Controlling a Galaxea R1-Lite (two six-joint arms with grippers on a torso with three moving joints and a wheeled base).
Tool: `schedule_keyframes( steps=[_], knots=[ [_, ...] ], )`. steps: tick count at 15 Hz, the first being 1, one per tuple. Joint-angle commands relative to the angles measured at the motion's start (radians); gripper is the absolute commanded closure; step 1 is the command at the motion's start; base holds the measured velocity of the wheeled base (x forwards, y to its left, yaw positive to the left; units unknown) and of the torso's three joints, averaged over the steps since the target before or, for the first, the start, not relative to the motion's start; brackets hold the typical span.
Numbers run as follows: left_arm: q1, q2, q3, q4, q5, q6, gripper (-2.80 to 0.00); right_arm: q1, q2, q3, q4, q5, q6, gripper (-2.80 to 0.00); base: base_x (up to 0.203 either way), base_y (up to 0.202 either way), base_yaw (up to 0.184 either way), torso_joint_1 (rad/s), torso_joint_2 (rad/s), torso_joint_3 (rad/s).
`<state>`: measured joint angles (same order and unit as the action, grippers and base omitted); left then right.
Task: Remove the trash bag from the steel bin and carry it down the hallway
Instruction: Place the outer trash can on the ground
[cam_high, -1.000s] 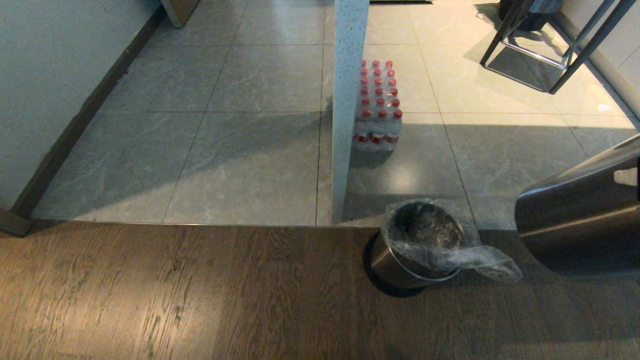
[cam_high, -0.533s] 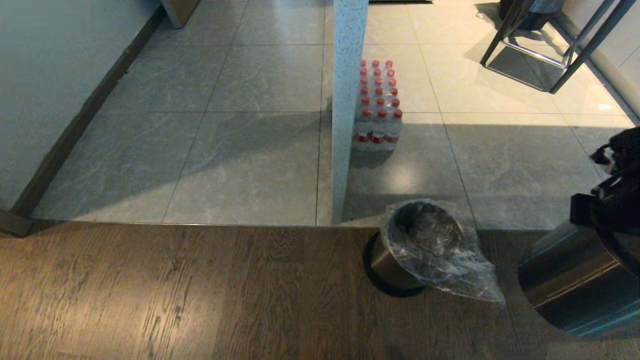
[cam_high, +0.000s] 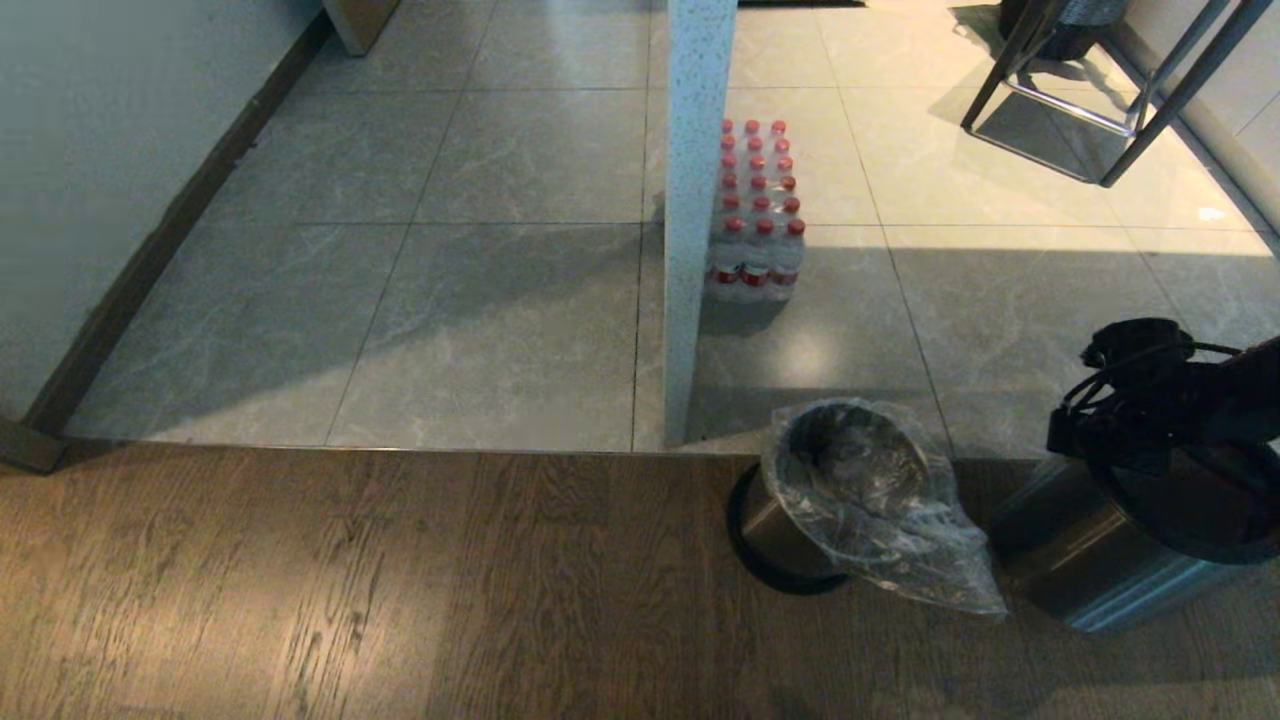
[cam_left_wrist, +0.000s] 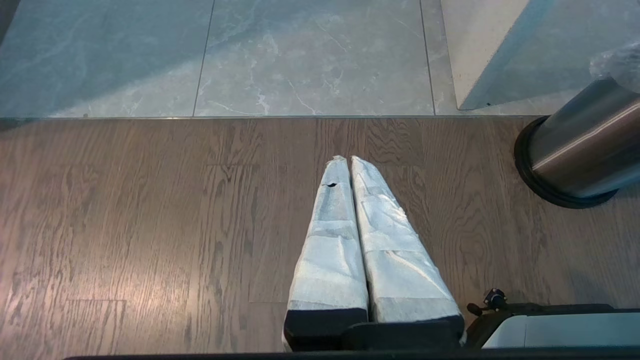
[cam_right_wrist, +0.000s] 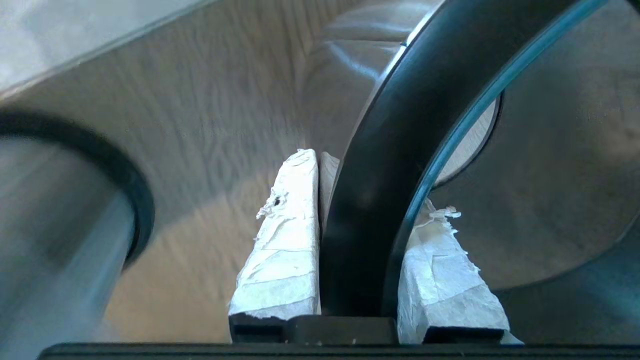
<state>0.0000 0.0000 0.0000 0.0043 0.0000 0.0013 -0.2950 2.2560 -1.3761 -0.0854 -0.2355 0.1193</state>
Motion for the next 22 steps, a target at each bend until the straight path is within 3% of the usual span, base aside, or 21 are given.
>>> schedule_keyframes(
  steps=[1,9,10,14,19,20,22],
  knots=[
    [0.0,0.0,0.0,0.0,0.0,0.0,0.0,-0.007,0.089,-0.027,-0.01,0.002,-0.001,0.0,0.0,0.0,0.0,0.0,0.0,0.0],
    [0.0,0.0,0.0,0.0,0.0,0.0,0.0,-0.061,0.107,-0.071,-0.059,0.019,-0.005,-0.09,0.0,0.0,0.0,0.0,0.0,0.0],
    [0.0,0.0,0.0,0.0,0.0,0.0,0.0,-0.072,0.097,-0.062,-0.08,0.04,-0.01,-2.8,0.0,0.0,0.0,0.0,0.0,0.0],
    [0.0,0.0,0.0,0.0,0.0,0.0,0.0,-0.08,0.028,-0.034,-0.085,0.042,-0.015,-2.8,0.0,0.0,0.0,0.0,0.0,0.0],
    [0.0,0.0,0.0,0.0,0.0,0.0,0.0,-0.055,-0.195,0.093,-0.076,0.05,-0.018,-2.8,0.0,0.0,0.0,0.0,0.0,0.0],
    [0.0,0.0,0.0,0.0,0.0,0.0,0.0,-0.044,-0.246,0.123,-0.073,0.051,-0.02,0.0,0.0,0.0,0.0,0.0,0.0,0.0],
    [0.0,0.0,0.0,0.0,0.0,0.0,0.0,-0.01,-0.351,0.182,-0.046,0.092,-0.038,0.0,0.0,0.0,0.0,0.0,0.0,0.0]
  ],
)
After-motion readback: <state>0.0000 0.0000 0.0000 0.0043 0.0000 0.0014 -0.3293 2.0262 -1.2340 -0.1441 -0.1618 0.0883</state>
